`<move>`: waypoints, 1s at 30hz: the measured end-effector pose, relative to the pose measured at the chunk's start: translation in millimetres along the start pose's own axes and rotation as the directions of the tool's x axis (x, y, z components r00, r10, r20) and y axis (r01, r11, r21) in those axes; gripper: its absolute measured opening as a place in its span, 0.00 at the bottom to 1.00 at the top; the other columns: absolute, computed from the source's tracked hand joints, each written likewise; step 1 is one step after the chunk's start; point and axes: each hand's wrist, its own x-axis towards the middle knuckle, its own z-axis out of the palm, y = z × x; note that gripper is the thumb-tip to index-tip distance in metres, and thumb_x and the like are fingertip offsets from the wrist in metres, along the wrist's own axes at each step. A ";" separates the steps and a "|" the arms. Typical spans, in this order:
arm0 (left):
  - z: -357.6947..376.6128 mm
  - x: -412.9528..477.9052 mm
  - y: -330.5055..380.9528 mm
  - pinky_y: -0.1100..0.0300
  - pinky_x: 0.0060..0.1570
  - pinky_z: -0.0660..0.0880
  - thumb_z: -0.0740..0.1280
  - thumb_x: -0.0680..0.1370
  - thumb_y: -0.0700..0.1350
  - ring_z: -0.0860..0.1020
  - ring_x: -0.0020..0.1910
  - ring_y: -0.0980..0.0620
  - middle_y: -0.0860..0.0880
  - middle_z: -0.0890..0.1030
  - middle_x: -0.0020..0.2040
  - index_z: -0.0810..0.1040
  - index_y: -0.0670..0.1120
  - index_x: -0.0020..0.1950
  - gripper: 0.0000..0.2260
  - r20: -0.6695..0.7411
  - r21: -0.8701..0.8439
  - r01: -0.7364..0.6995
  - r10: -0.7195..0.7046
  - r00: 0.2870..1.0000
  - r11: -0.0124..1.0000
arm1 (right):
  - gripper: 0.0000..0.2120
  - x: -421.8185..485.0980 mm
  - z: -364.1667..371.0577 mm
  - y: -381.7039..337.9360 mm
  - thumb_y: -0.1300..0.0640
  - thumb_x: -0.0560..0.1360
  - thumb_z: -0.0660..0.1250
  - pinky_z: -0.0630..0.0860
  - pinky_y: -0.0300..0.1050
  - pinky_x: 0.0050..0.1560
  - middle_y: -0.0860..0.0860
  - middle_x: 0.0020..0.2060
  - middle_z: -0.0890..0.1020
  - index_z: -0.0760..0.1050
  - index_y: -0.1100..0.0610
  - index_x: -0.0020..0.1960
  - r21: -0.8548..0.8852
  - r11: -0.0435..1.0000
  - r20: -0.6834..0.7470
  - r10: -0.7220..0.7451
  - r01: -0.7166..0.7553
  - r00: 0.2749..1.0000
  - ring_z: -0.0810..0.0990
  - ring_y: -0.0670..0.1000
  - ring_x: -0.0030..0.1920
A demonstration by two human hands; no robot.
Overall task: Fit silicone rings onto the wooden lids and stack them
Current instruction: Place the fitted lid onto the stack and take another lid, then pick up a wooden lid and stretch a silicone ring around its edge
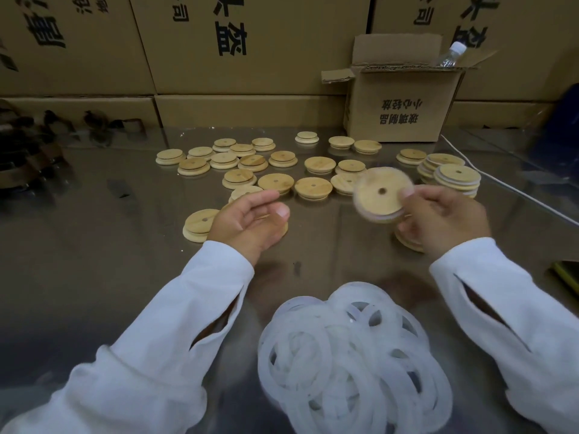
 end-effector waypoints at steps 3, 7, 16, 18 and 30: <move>-2.2 0.4 0.0 0.61 0.45 0.80 0.67 0.74 0.36 0.80 0.47 0.51 0.46 0.81 0.46 0.78 0.47 0.49 0.08 -0.024 0.013 -0.009 0.009 1.000 1.000 | 0.06 22.1 -17.7 5.8 0.54 0.72 0.67 0.75 0.35 0.28 0.48 0.27 0.80 0.76 0.54 0.48 -0.029 0.993 -0.199 0.107 -0.115 0.974 0.76 0.41 0.22; -3.1 1.9 -2.3 0.56 0.49 0.78 0.68 0.74 0.36 0.80 0.45 0.52 0.48 0.80 0.43 0.77 0.48 0.49 0.08 -0.043 0.093 -0.048 0.052 0.998 0.994 | 0.14 36.2 -32.6 15.7 0.54 0.72 0.64 0.72 0.45 0.44 0.57 0.47 0.80 0.75 0.54 0.57 -0.182 0.955 -0.281 0.176 -0.232 0.944 0.78 0.56 0.44; -13.3 13.5 -9.3 0.75 0.41 0.72 0.68 0.73 0.35 0.75 0.41 0.59 0.51 0.77 0.42 0.75 0.47 0.48 0.09 -0.199 0.527 -0.246 0.400 0.895 0.814 | 0.10 32.0 -32.9 14.7 0.56 0.75 0.61 0.64 0.43 0.42 0.52 0.43 0.73 0.74 0.56 0.55 -0.431 0.882 -0.228 0.095 -0.188 0.969 0.69 0.52 0.41; -16.8 17.2 -10.4 0.66 0.48 0.74 0.68 0.73 0.36 0.76 0.44 0.55 0.48 0.78 0.46 0.76 0.47 0.50 0.09 -0.238 0.584 -0.217 0.421 0.875 0.782 | 0.11 29.7 -32.6 12.7 0.57 0.75 0.62 0.65 0.41 0.39 0.51 0.39 0.74 0.73 0.55 0.57 -0.394 0.909 -0.242 0.038 -0.134 0.970 0.70 0.51 0.36; -20.5 34.2 -20.3 0.50 0.68 0.57 0.65 0.75 0.52 0.64 0.67 0.42 0.44 0.73 0.64 0.74 0.49 0.64 0.18 -0.084 0.958 -0.016 0.334 0.939 0.285 | 0.08 -1.9 1.2 15.4 0.65 0.72 0.63 0.66 0.29 0.34 0.48 0.26 0.71 0.71 0.52 0.44 -0.287 0.839 0.068 -0.464 0.462 0.883 0.70 0.46 0.31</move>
